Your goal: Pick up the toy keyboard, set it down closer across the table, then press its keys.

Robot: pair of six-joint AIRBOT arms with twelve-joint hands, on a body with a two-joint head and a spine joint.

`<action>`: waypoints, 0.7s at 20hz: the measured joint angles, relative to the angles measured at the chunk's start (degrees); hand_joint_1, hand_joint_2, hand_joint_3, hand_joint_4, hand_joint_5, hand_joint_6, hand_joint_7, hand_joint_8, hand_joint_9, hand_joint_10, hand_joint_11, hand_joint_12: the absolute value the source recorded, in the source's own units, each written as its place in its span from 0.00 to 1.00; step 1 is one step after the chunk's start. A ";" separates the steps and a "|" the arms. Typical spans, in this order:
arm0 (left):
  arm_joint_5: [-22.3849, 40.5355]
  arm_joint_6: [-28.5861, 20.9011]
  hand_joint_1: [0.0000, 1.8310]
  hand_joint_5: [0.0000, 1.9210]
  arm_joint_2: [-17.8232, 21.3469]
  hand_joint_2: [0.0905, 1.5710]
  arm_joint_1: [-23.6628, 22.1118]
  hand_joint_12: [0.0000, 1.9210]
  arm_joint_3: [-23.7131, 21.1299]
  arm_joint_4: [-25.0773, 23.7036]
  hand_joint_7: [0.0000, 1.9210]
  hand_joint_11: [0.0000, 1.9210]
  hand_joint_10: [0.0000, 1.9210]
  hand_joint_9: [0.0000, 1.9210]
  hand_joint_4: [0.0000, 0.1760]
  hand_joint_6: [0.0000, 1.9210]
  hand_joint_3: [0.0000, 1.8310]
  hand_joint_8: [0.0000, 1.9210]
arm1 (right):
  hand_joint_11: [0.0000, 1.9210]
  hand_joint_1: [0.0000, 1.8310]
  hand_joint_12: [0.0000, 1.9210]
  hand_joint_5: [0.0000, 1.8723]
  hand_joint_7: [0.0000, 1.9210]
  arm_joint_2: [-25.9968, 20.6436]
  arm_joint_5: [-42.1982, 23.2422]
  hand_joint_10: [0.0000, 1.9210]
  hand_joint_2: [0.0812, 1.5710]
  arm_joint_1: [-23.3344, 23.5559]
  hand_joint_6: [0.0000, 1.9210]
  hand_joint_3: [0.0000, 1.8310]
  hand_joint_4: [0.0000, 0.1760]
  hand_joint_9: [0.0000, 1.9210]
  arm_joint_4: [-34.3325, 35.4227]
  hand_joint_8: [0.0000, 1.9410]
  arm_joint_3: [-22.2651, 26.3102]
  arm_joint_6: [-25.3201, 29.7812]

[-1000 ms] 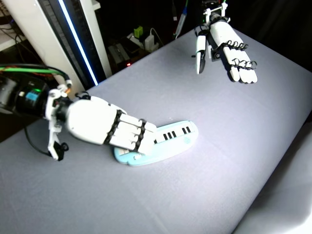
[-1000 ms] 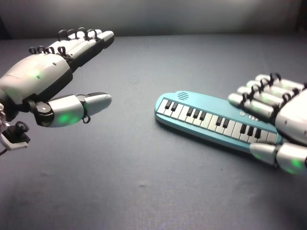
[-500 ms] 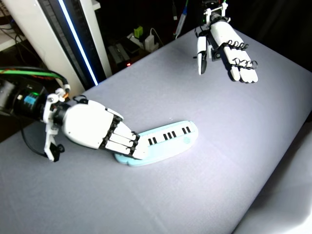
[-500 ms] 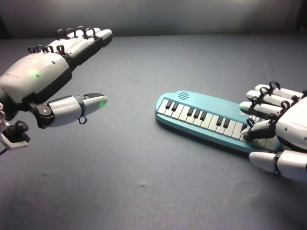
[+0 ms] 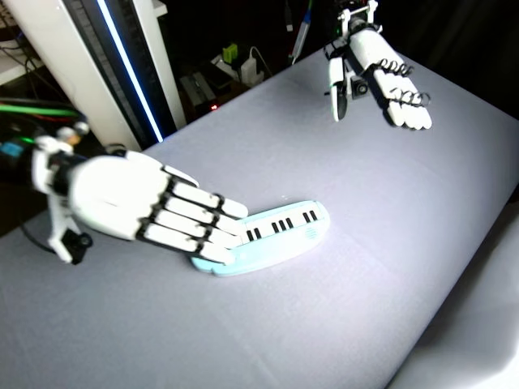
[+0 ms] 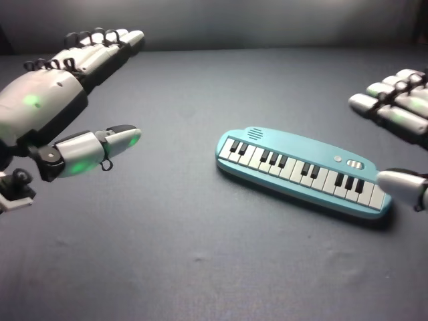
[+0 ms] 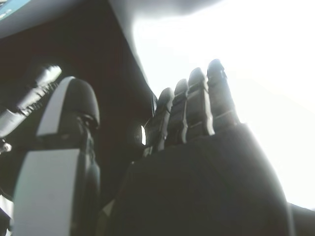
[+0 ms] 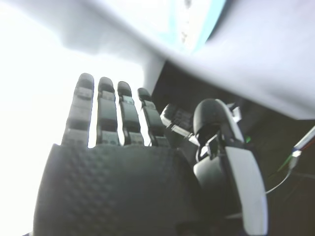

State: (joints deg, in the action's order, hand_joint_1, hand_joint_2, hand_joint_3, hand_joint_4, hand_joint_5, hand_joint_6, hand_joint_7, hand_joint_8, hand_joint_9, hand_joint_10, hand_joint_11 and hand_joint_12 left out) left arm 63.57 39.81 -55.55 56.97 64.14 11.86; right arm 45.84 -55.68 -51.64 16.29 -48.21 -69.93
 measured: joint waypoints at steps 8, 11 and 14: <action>13.22 2.16 0.04 0.00 2.86 0.85 3.80 0.00 -3.85 2.82 0.00 0.00 0.00 0.00 0.35 0.00 0.00 0.00 | 0.00 0.02 0.00 0.00 0.00 -4.28 -15.93 0.00 0.84 -4.81 0.00 0.00 0.54 0.00 -0.44 0.00 3.43 4.46; 17.46 2.67 0.00 0.00 3.91 0.81 5.31 0.00 -5.40 3.61 0.00 0.00 0.00 0.00 0.61 0.00 0.00 0.00 | 0.00 0.03 0.00 0.00 0.00 -5.38 -21.03 0.00 0.84 -6.34 0.00 0.00 0.44 0.00 -0.46 0.00 4.22 4.87; 23.41 3.78 0.00 0.00 5.38 0.82 6.97 0.00 -7.06 4.31 0.00 0.00 0.00 0.00 0.46 0.00 0.00 0.00 | 0.00 0.03 0.00 0.00 0.00 -6.86 -26.38 0.00 0.83 -8.46 0.00 0.00 0.37 0.00 0.94 0.00 5.03 5.49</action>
